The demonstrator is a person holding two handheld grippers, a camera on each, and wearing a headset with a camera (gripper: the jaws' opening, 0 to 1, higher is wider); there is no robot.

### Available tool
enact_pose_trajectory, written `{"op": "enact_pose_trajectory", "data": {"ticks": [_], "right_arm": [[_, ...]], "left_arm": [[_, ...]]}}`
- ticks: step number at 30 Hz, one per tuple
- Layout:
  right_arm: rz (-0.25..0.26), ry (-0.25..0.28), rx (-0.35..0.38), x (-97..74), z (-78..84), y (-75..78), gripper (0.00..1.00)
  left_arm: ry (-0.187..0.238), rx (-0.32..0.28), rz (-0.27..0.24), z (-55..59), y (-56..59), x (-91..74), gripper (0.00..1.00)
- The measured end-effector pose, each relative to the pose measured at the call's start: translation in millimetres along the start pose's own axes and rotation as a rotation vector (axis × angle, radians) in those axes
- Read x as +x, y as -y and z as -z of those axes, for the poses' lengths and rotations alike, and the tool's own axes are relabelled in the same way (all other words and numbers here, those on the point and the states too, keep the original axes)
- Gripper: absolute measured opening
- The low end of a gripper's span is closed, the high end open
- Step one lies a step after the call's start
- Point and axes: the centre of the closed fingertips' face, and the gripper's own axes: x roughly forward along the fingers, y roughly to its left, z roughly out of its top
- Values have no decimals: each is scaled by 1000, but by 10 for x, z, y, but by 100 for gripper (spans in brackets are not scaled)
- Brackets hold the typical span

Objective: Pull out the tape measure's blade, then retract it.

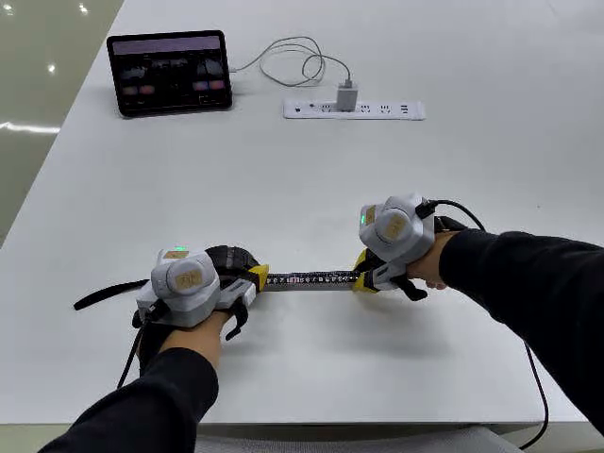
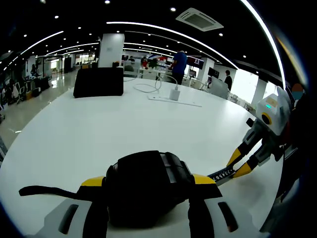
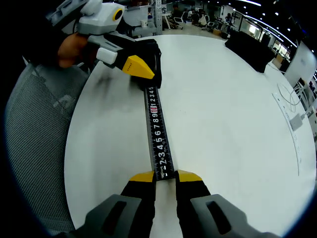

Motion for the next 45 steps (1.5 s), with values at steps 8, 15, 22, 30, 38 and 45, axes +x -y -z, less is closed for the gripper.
{"op": "enact_pose_trajectory", "data": {"ticks": [8,15,22,30,38,45], "right_arm": [[2,6,18,12,-25,-6,11],[6,8,23,32,-54,-2,11],[7,15,18,50,-88,0,11],[7,23,12,75,-136,-3,11],[6,29,10,89,-164,-8,11],[-4,35,0,98,-190,-15,11]], "left_arm": [[1,-2,0,1,0,7,61],[0,-3,0,0,1,9,61],[0,-3,0,0,-2,11,61],[0,-3,0,1,0,10,61],[0,-4,0,1,2,7,61],[0,-4,0,0,4,5,61]]}}
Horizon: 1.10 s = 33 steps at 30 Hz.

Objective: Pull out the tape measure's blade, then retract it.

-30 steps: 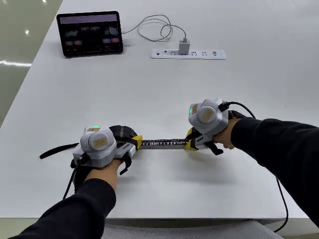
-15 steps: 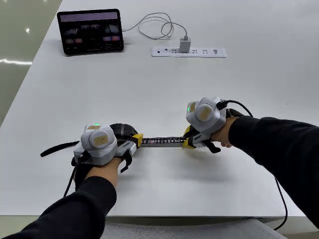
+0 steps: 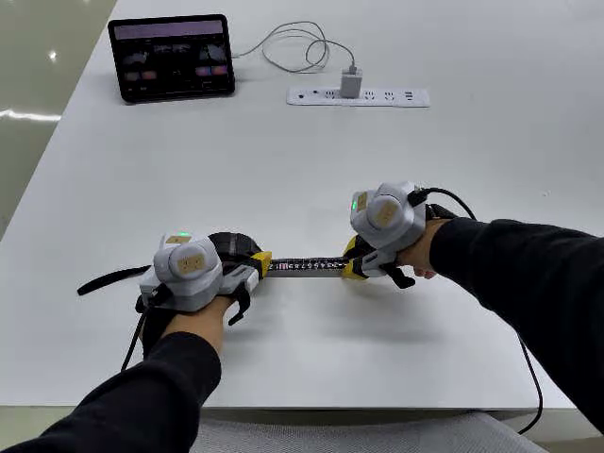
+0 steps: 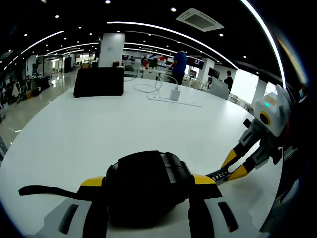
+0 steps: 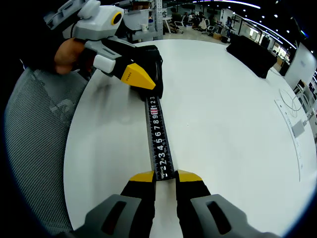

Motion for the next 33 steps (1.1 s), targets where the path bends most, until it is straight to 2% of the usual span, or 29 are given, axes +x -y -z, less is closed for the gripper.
{"op": "enact_pose_trajectory", "data": {"ticks": [2,14,21,33], "right_arm": [[2,4,21,8,-8,5,11],[2,28,14,39,-55,3,10],[-8,41,36,46,-79,-1,11],[-11,41,42,54,-110,-16,11]], "left_arm": [[0,-1,0,0,0,-1,61],[-4,-11,3,1,1,-6,61],[-14,-18,15,9,-3,0,61],[-27,-9,28,8,-6,7,61]]}}
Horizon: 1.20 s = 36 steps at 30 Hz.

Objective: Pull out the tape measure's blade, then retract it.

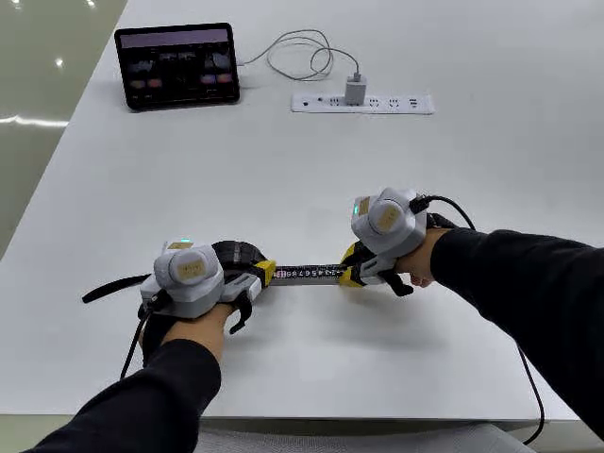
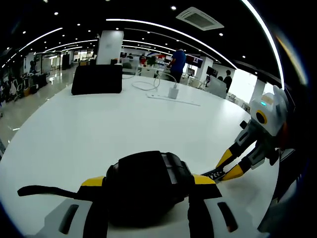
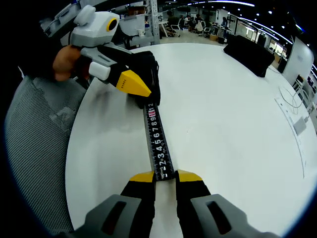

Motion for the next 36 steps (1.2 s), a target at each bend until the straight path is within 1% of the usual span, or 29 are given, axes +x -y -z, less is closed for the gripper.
{"op": "enact_pose_trajectory", "data": {"ticks": [8,14,16,19,36], "right_arm": [[-8,-5,-5,14,-17,-5,11],[-20,25,30,53,-70,-27,11],[-16,29,14,85,-114,-35,11],[-17,32,14,97,-141,-45,11],[-15,48,0,134,-183,-59,11]], "left_arm": [[0,-8,11,3,-4,-10,61],[-3,-5,21,5,1,-17,60],[-4,-6,20,7,1,-15,60],[-4,-5,20,8,2,-16,60],[-5,-5,21,11,6,-17,61]]}}
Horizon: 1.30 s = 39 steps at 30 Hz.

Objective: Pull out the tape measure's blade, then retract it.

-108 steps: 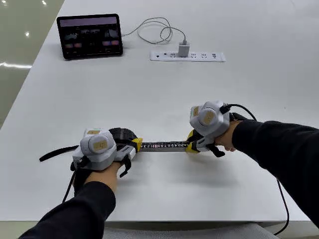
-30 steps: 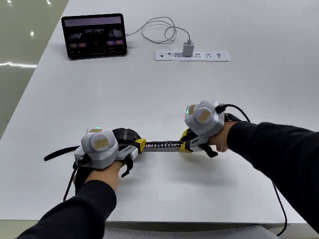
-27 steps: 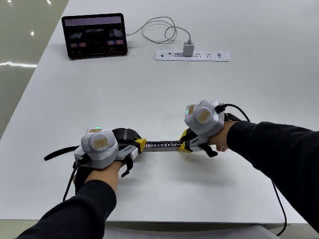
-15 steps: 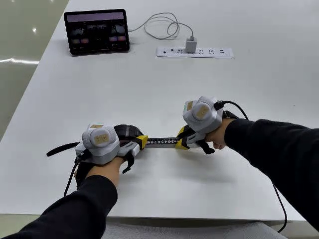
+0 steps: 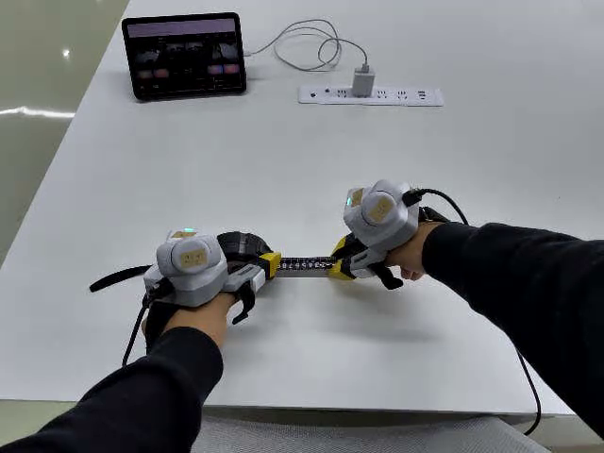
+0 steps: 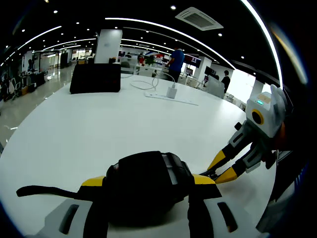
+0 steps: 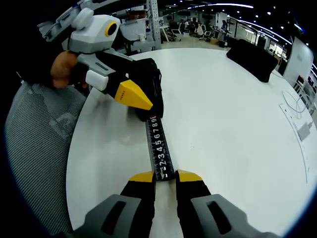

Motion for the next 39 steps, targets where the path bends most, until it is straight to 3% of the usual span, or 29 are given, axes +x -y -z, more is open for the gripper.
{"op": "enact_pose_trajectory", "data": {"ticks": [39], "right_arm": [[-4,69,-2,105,-188,-21,11]], "left_arm": [[4,-4,2,-8,5,-13,61]]}}
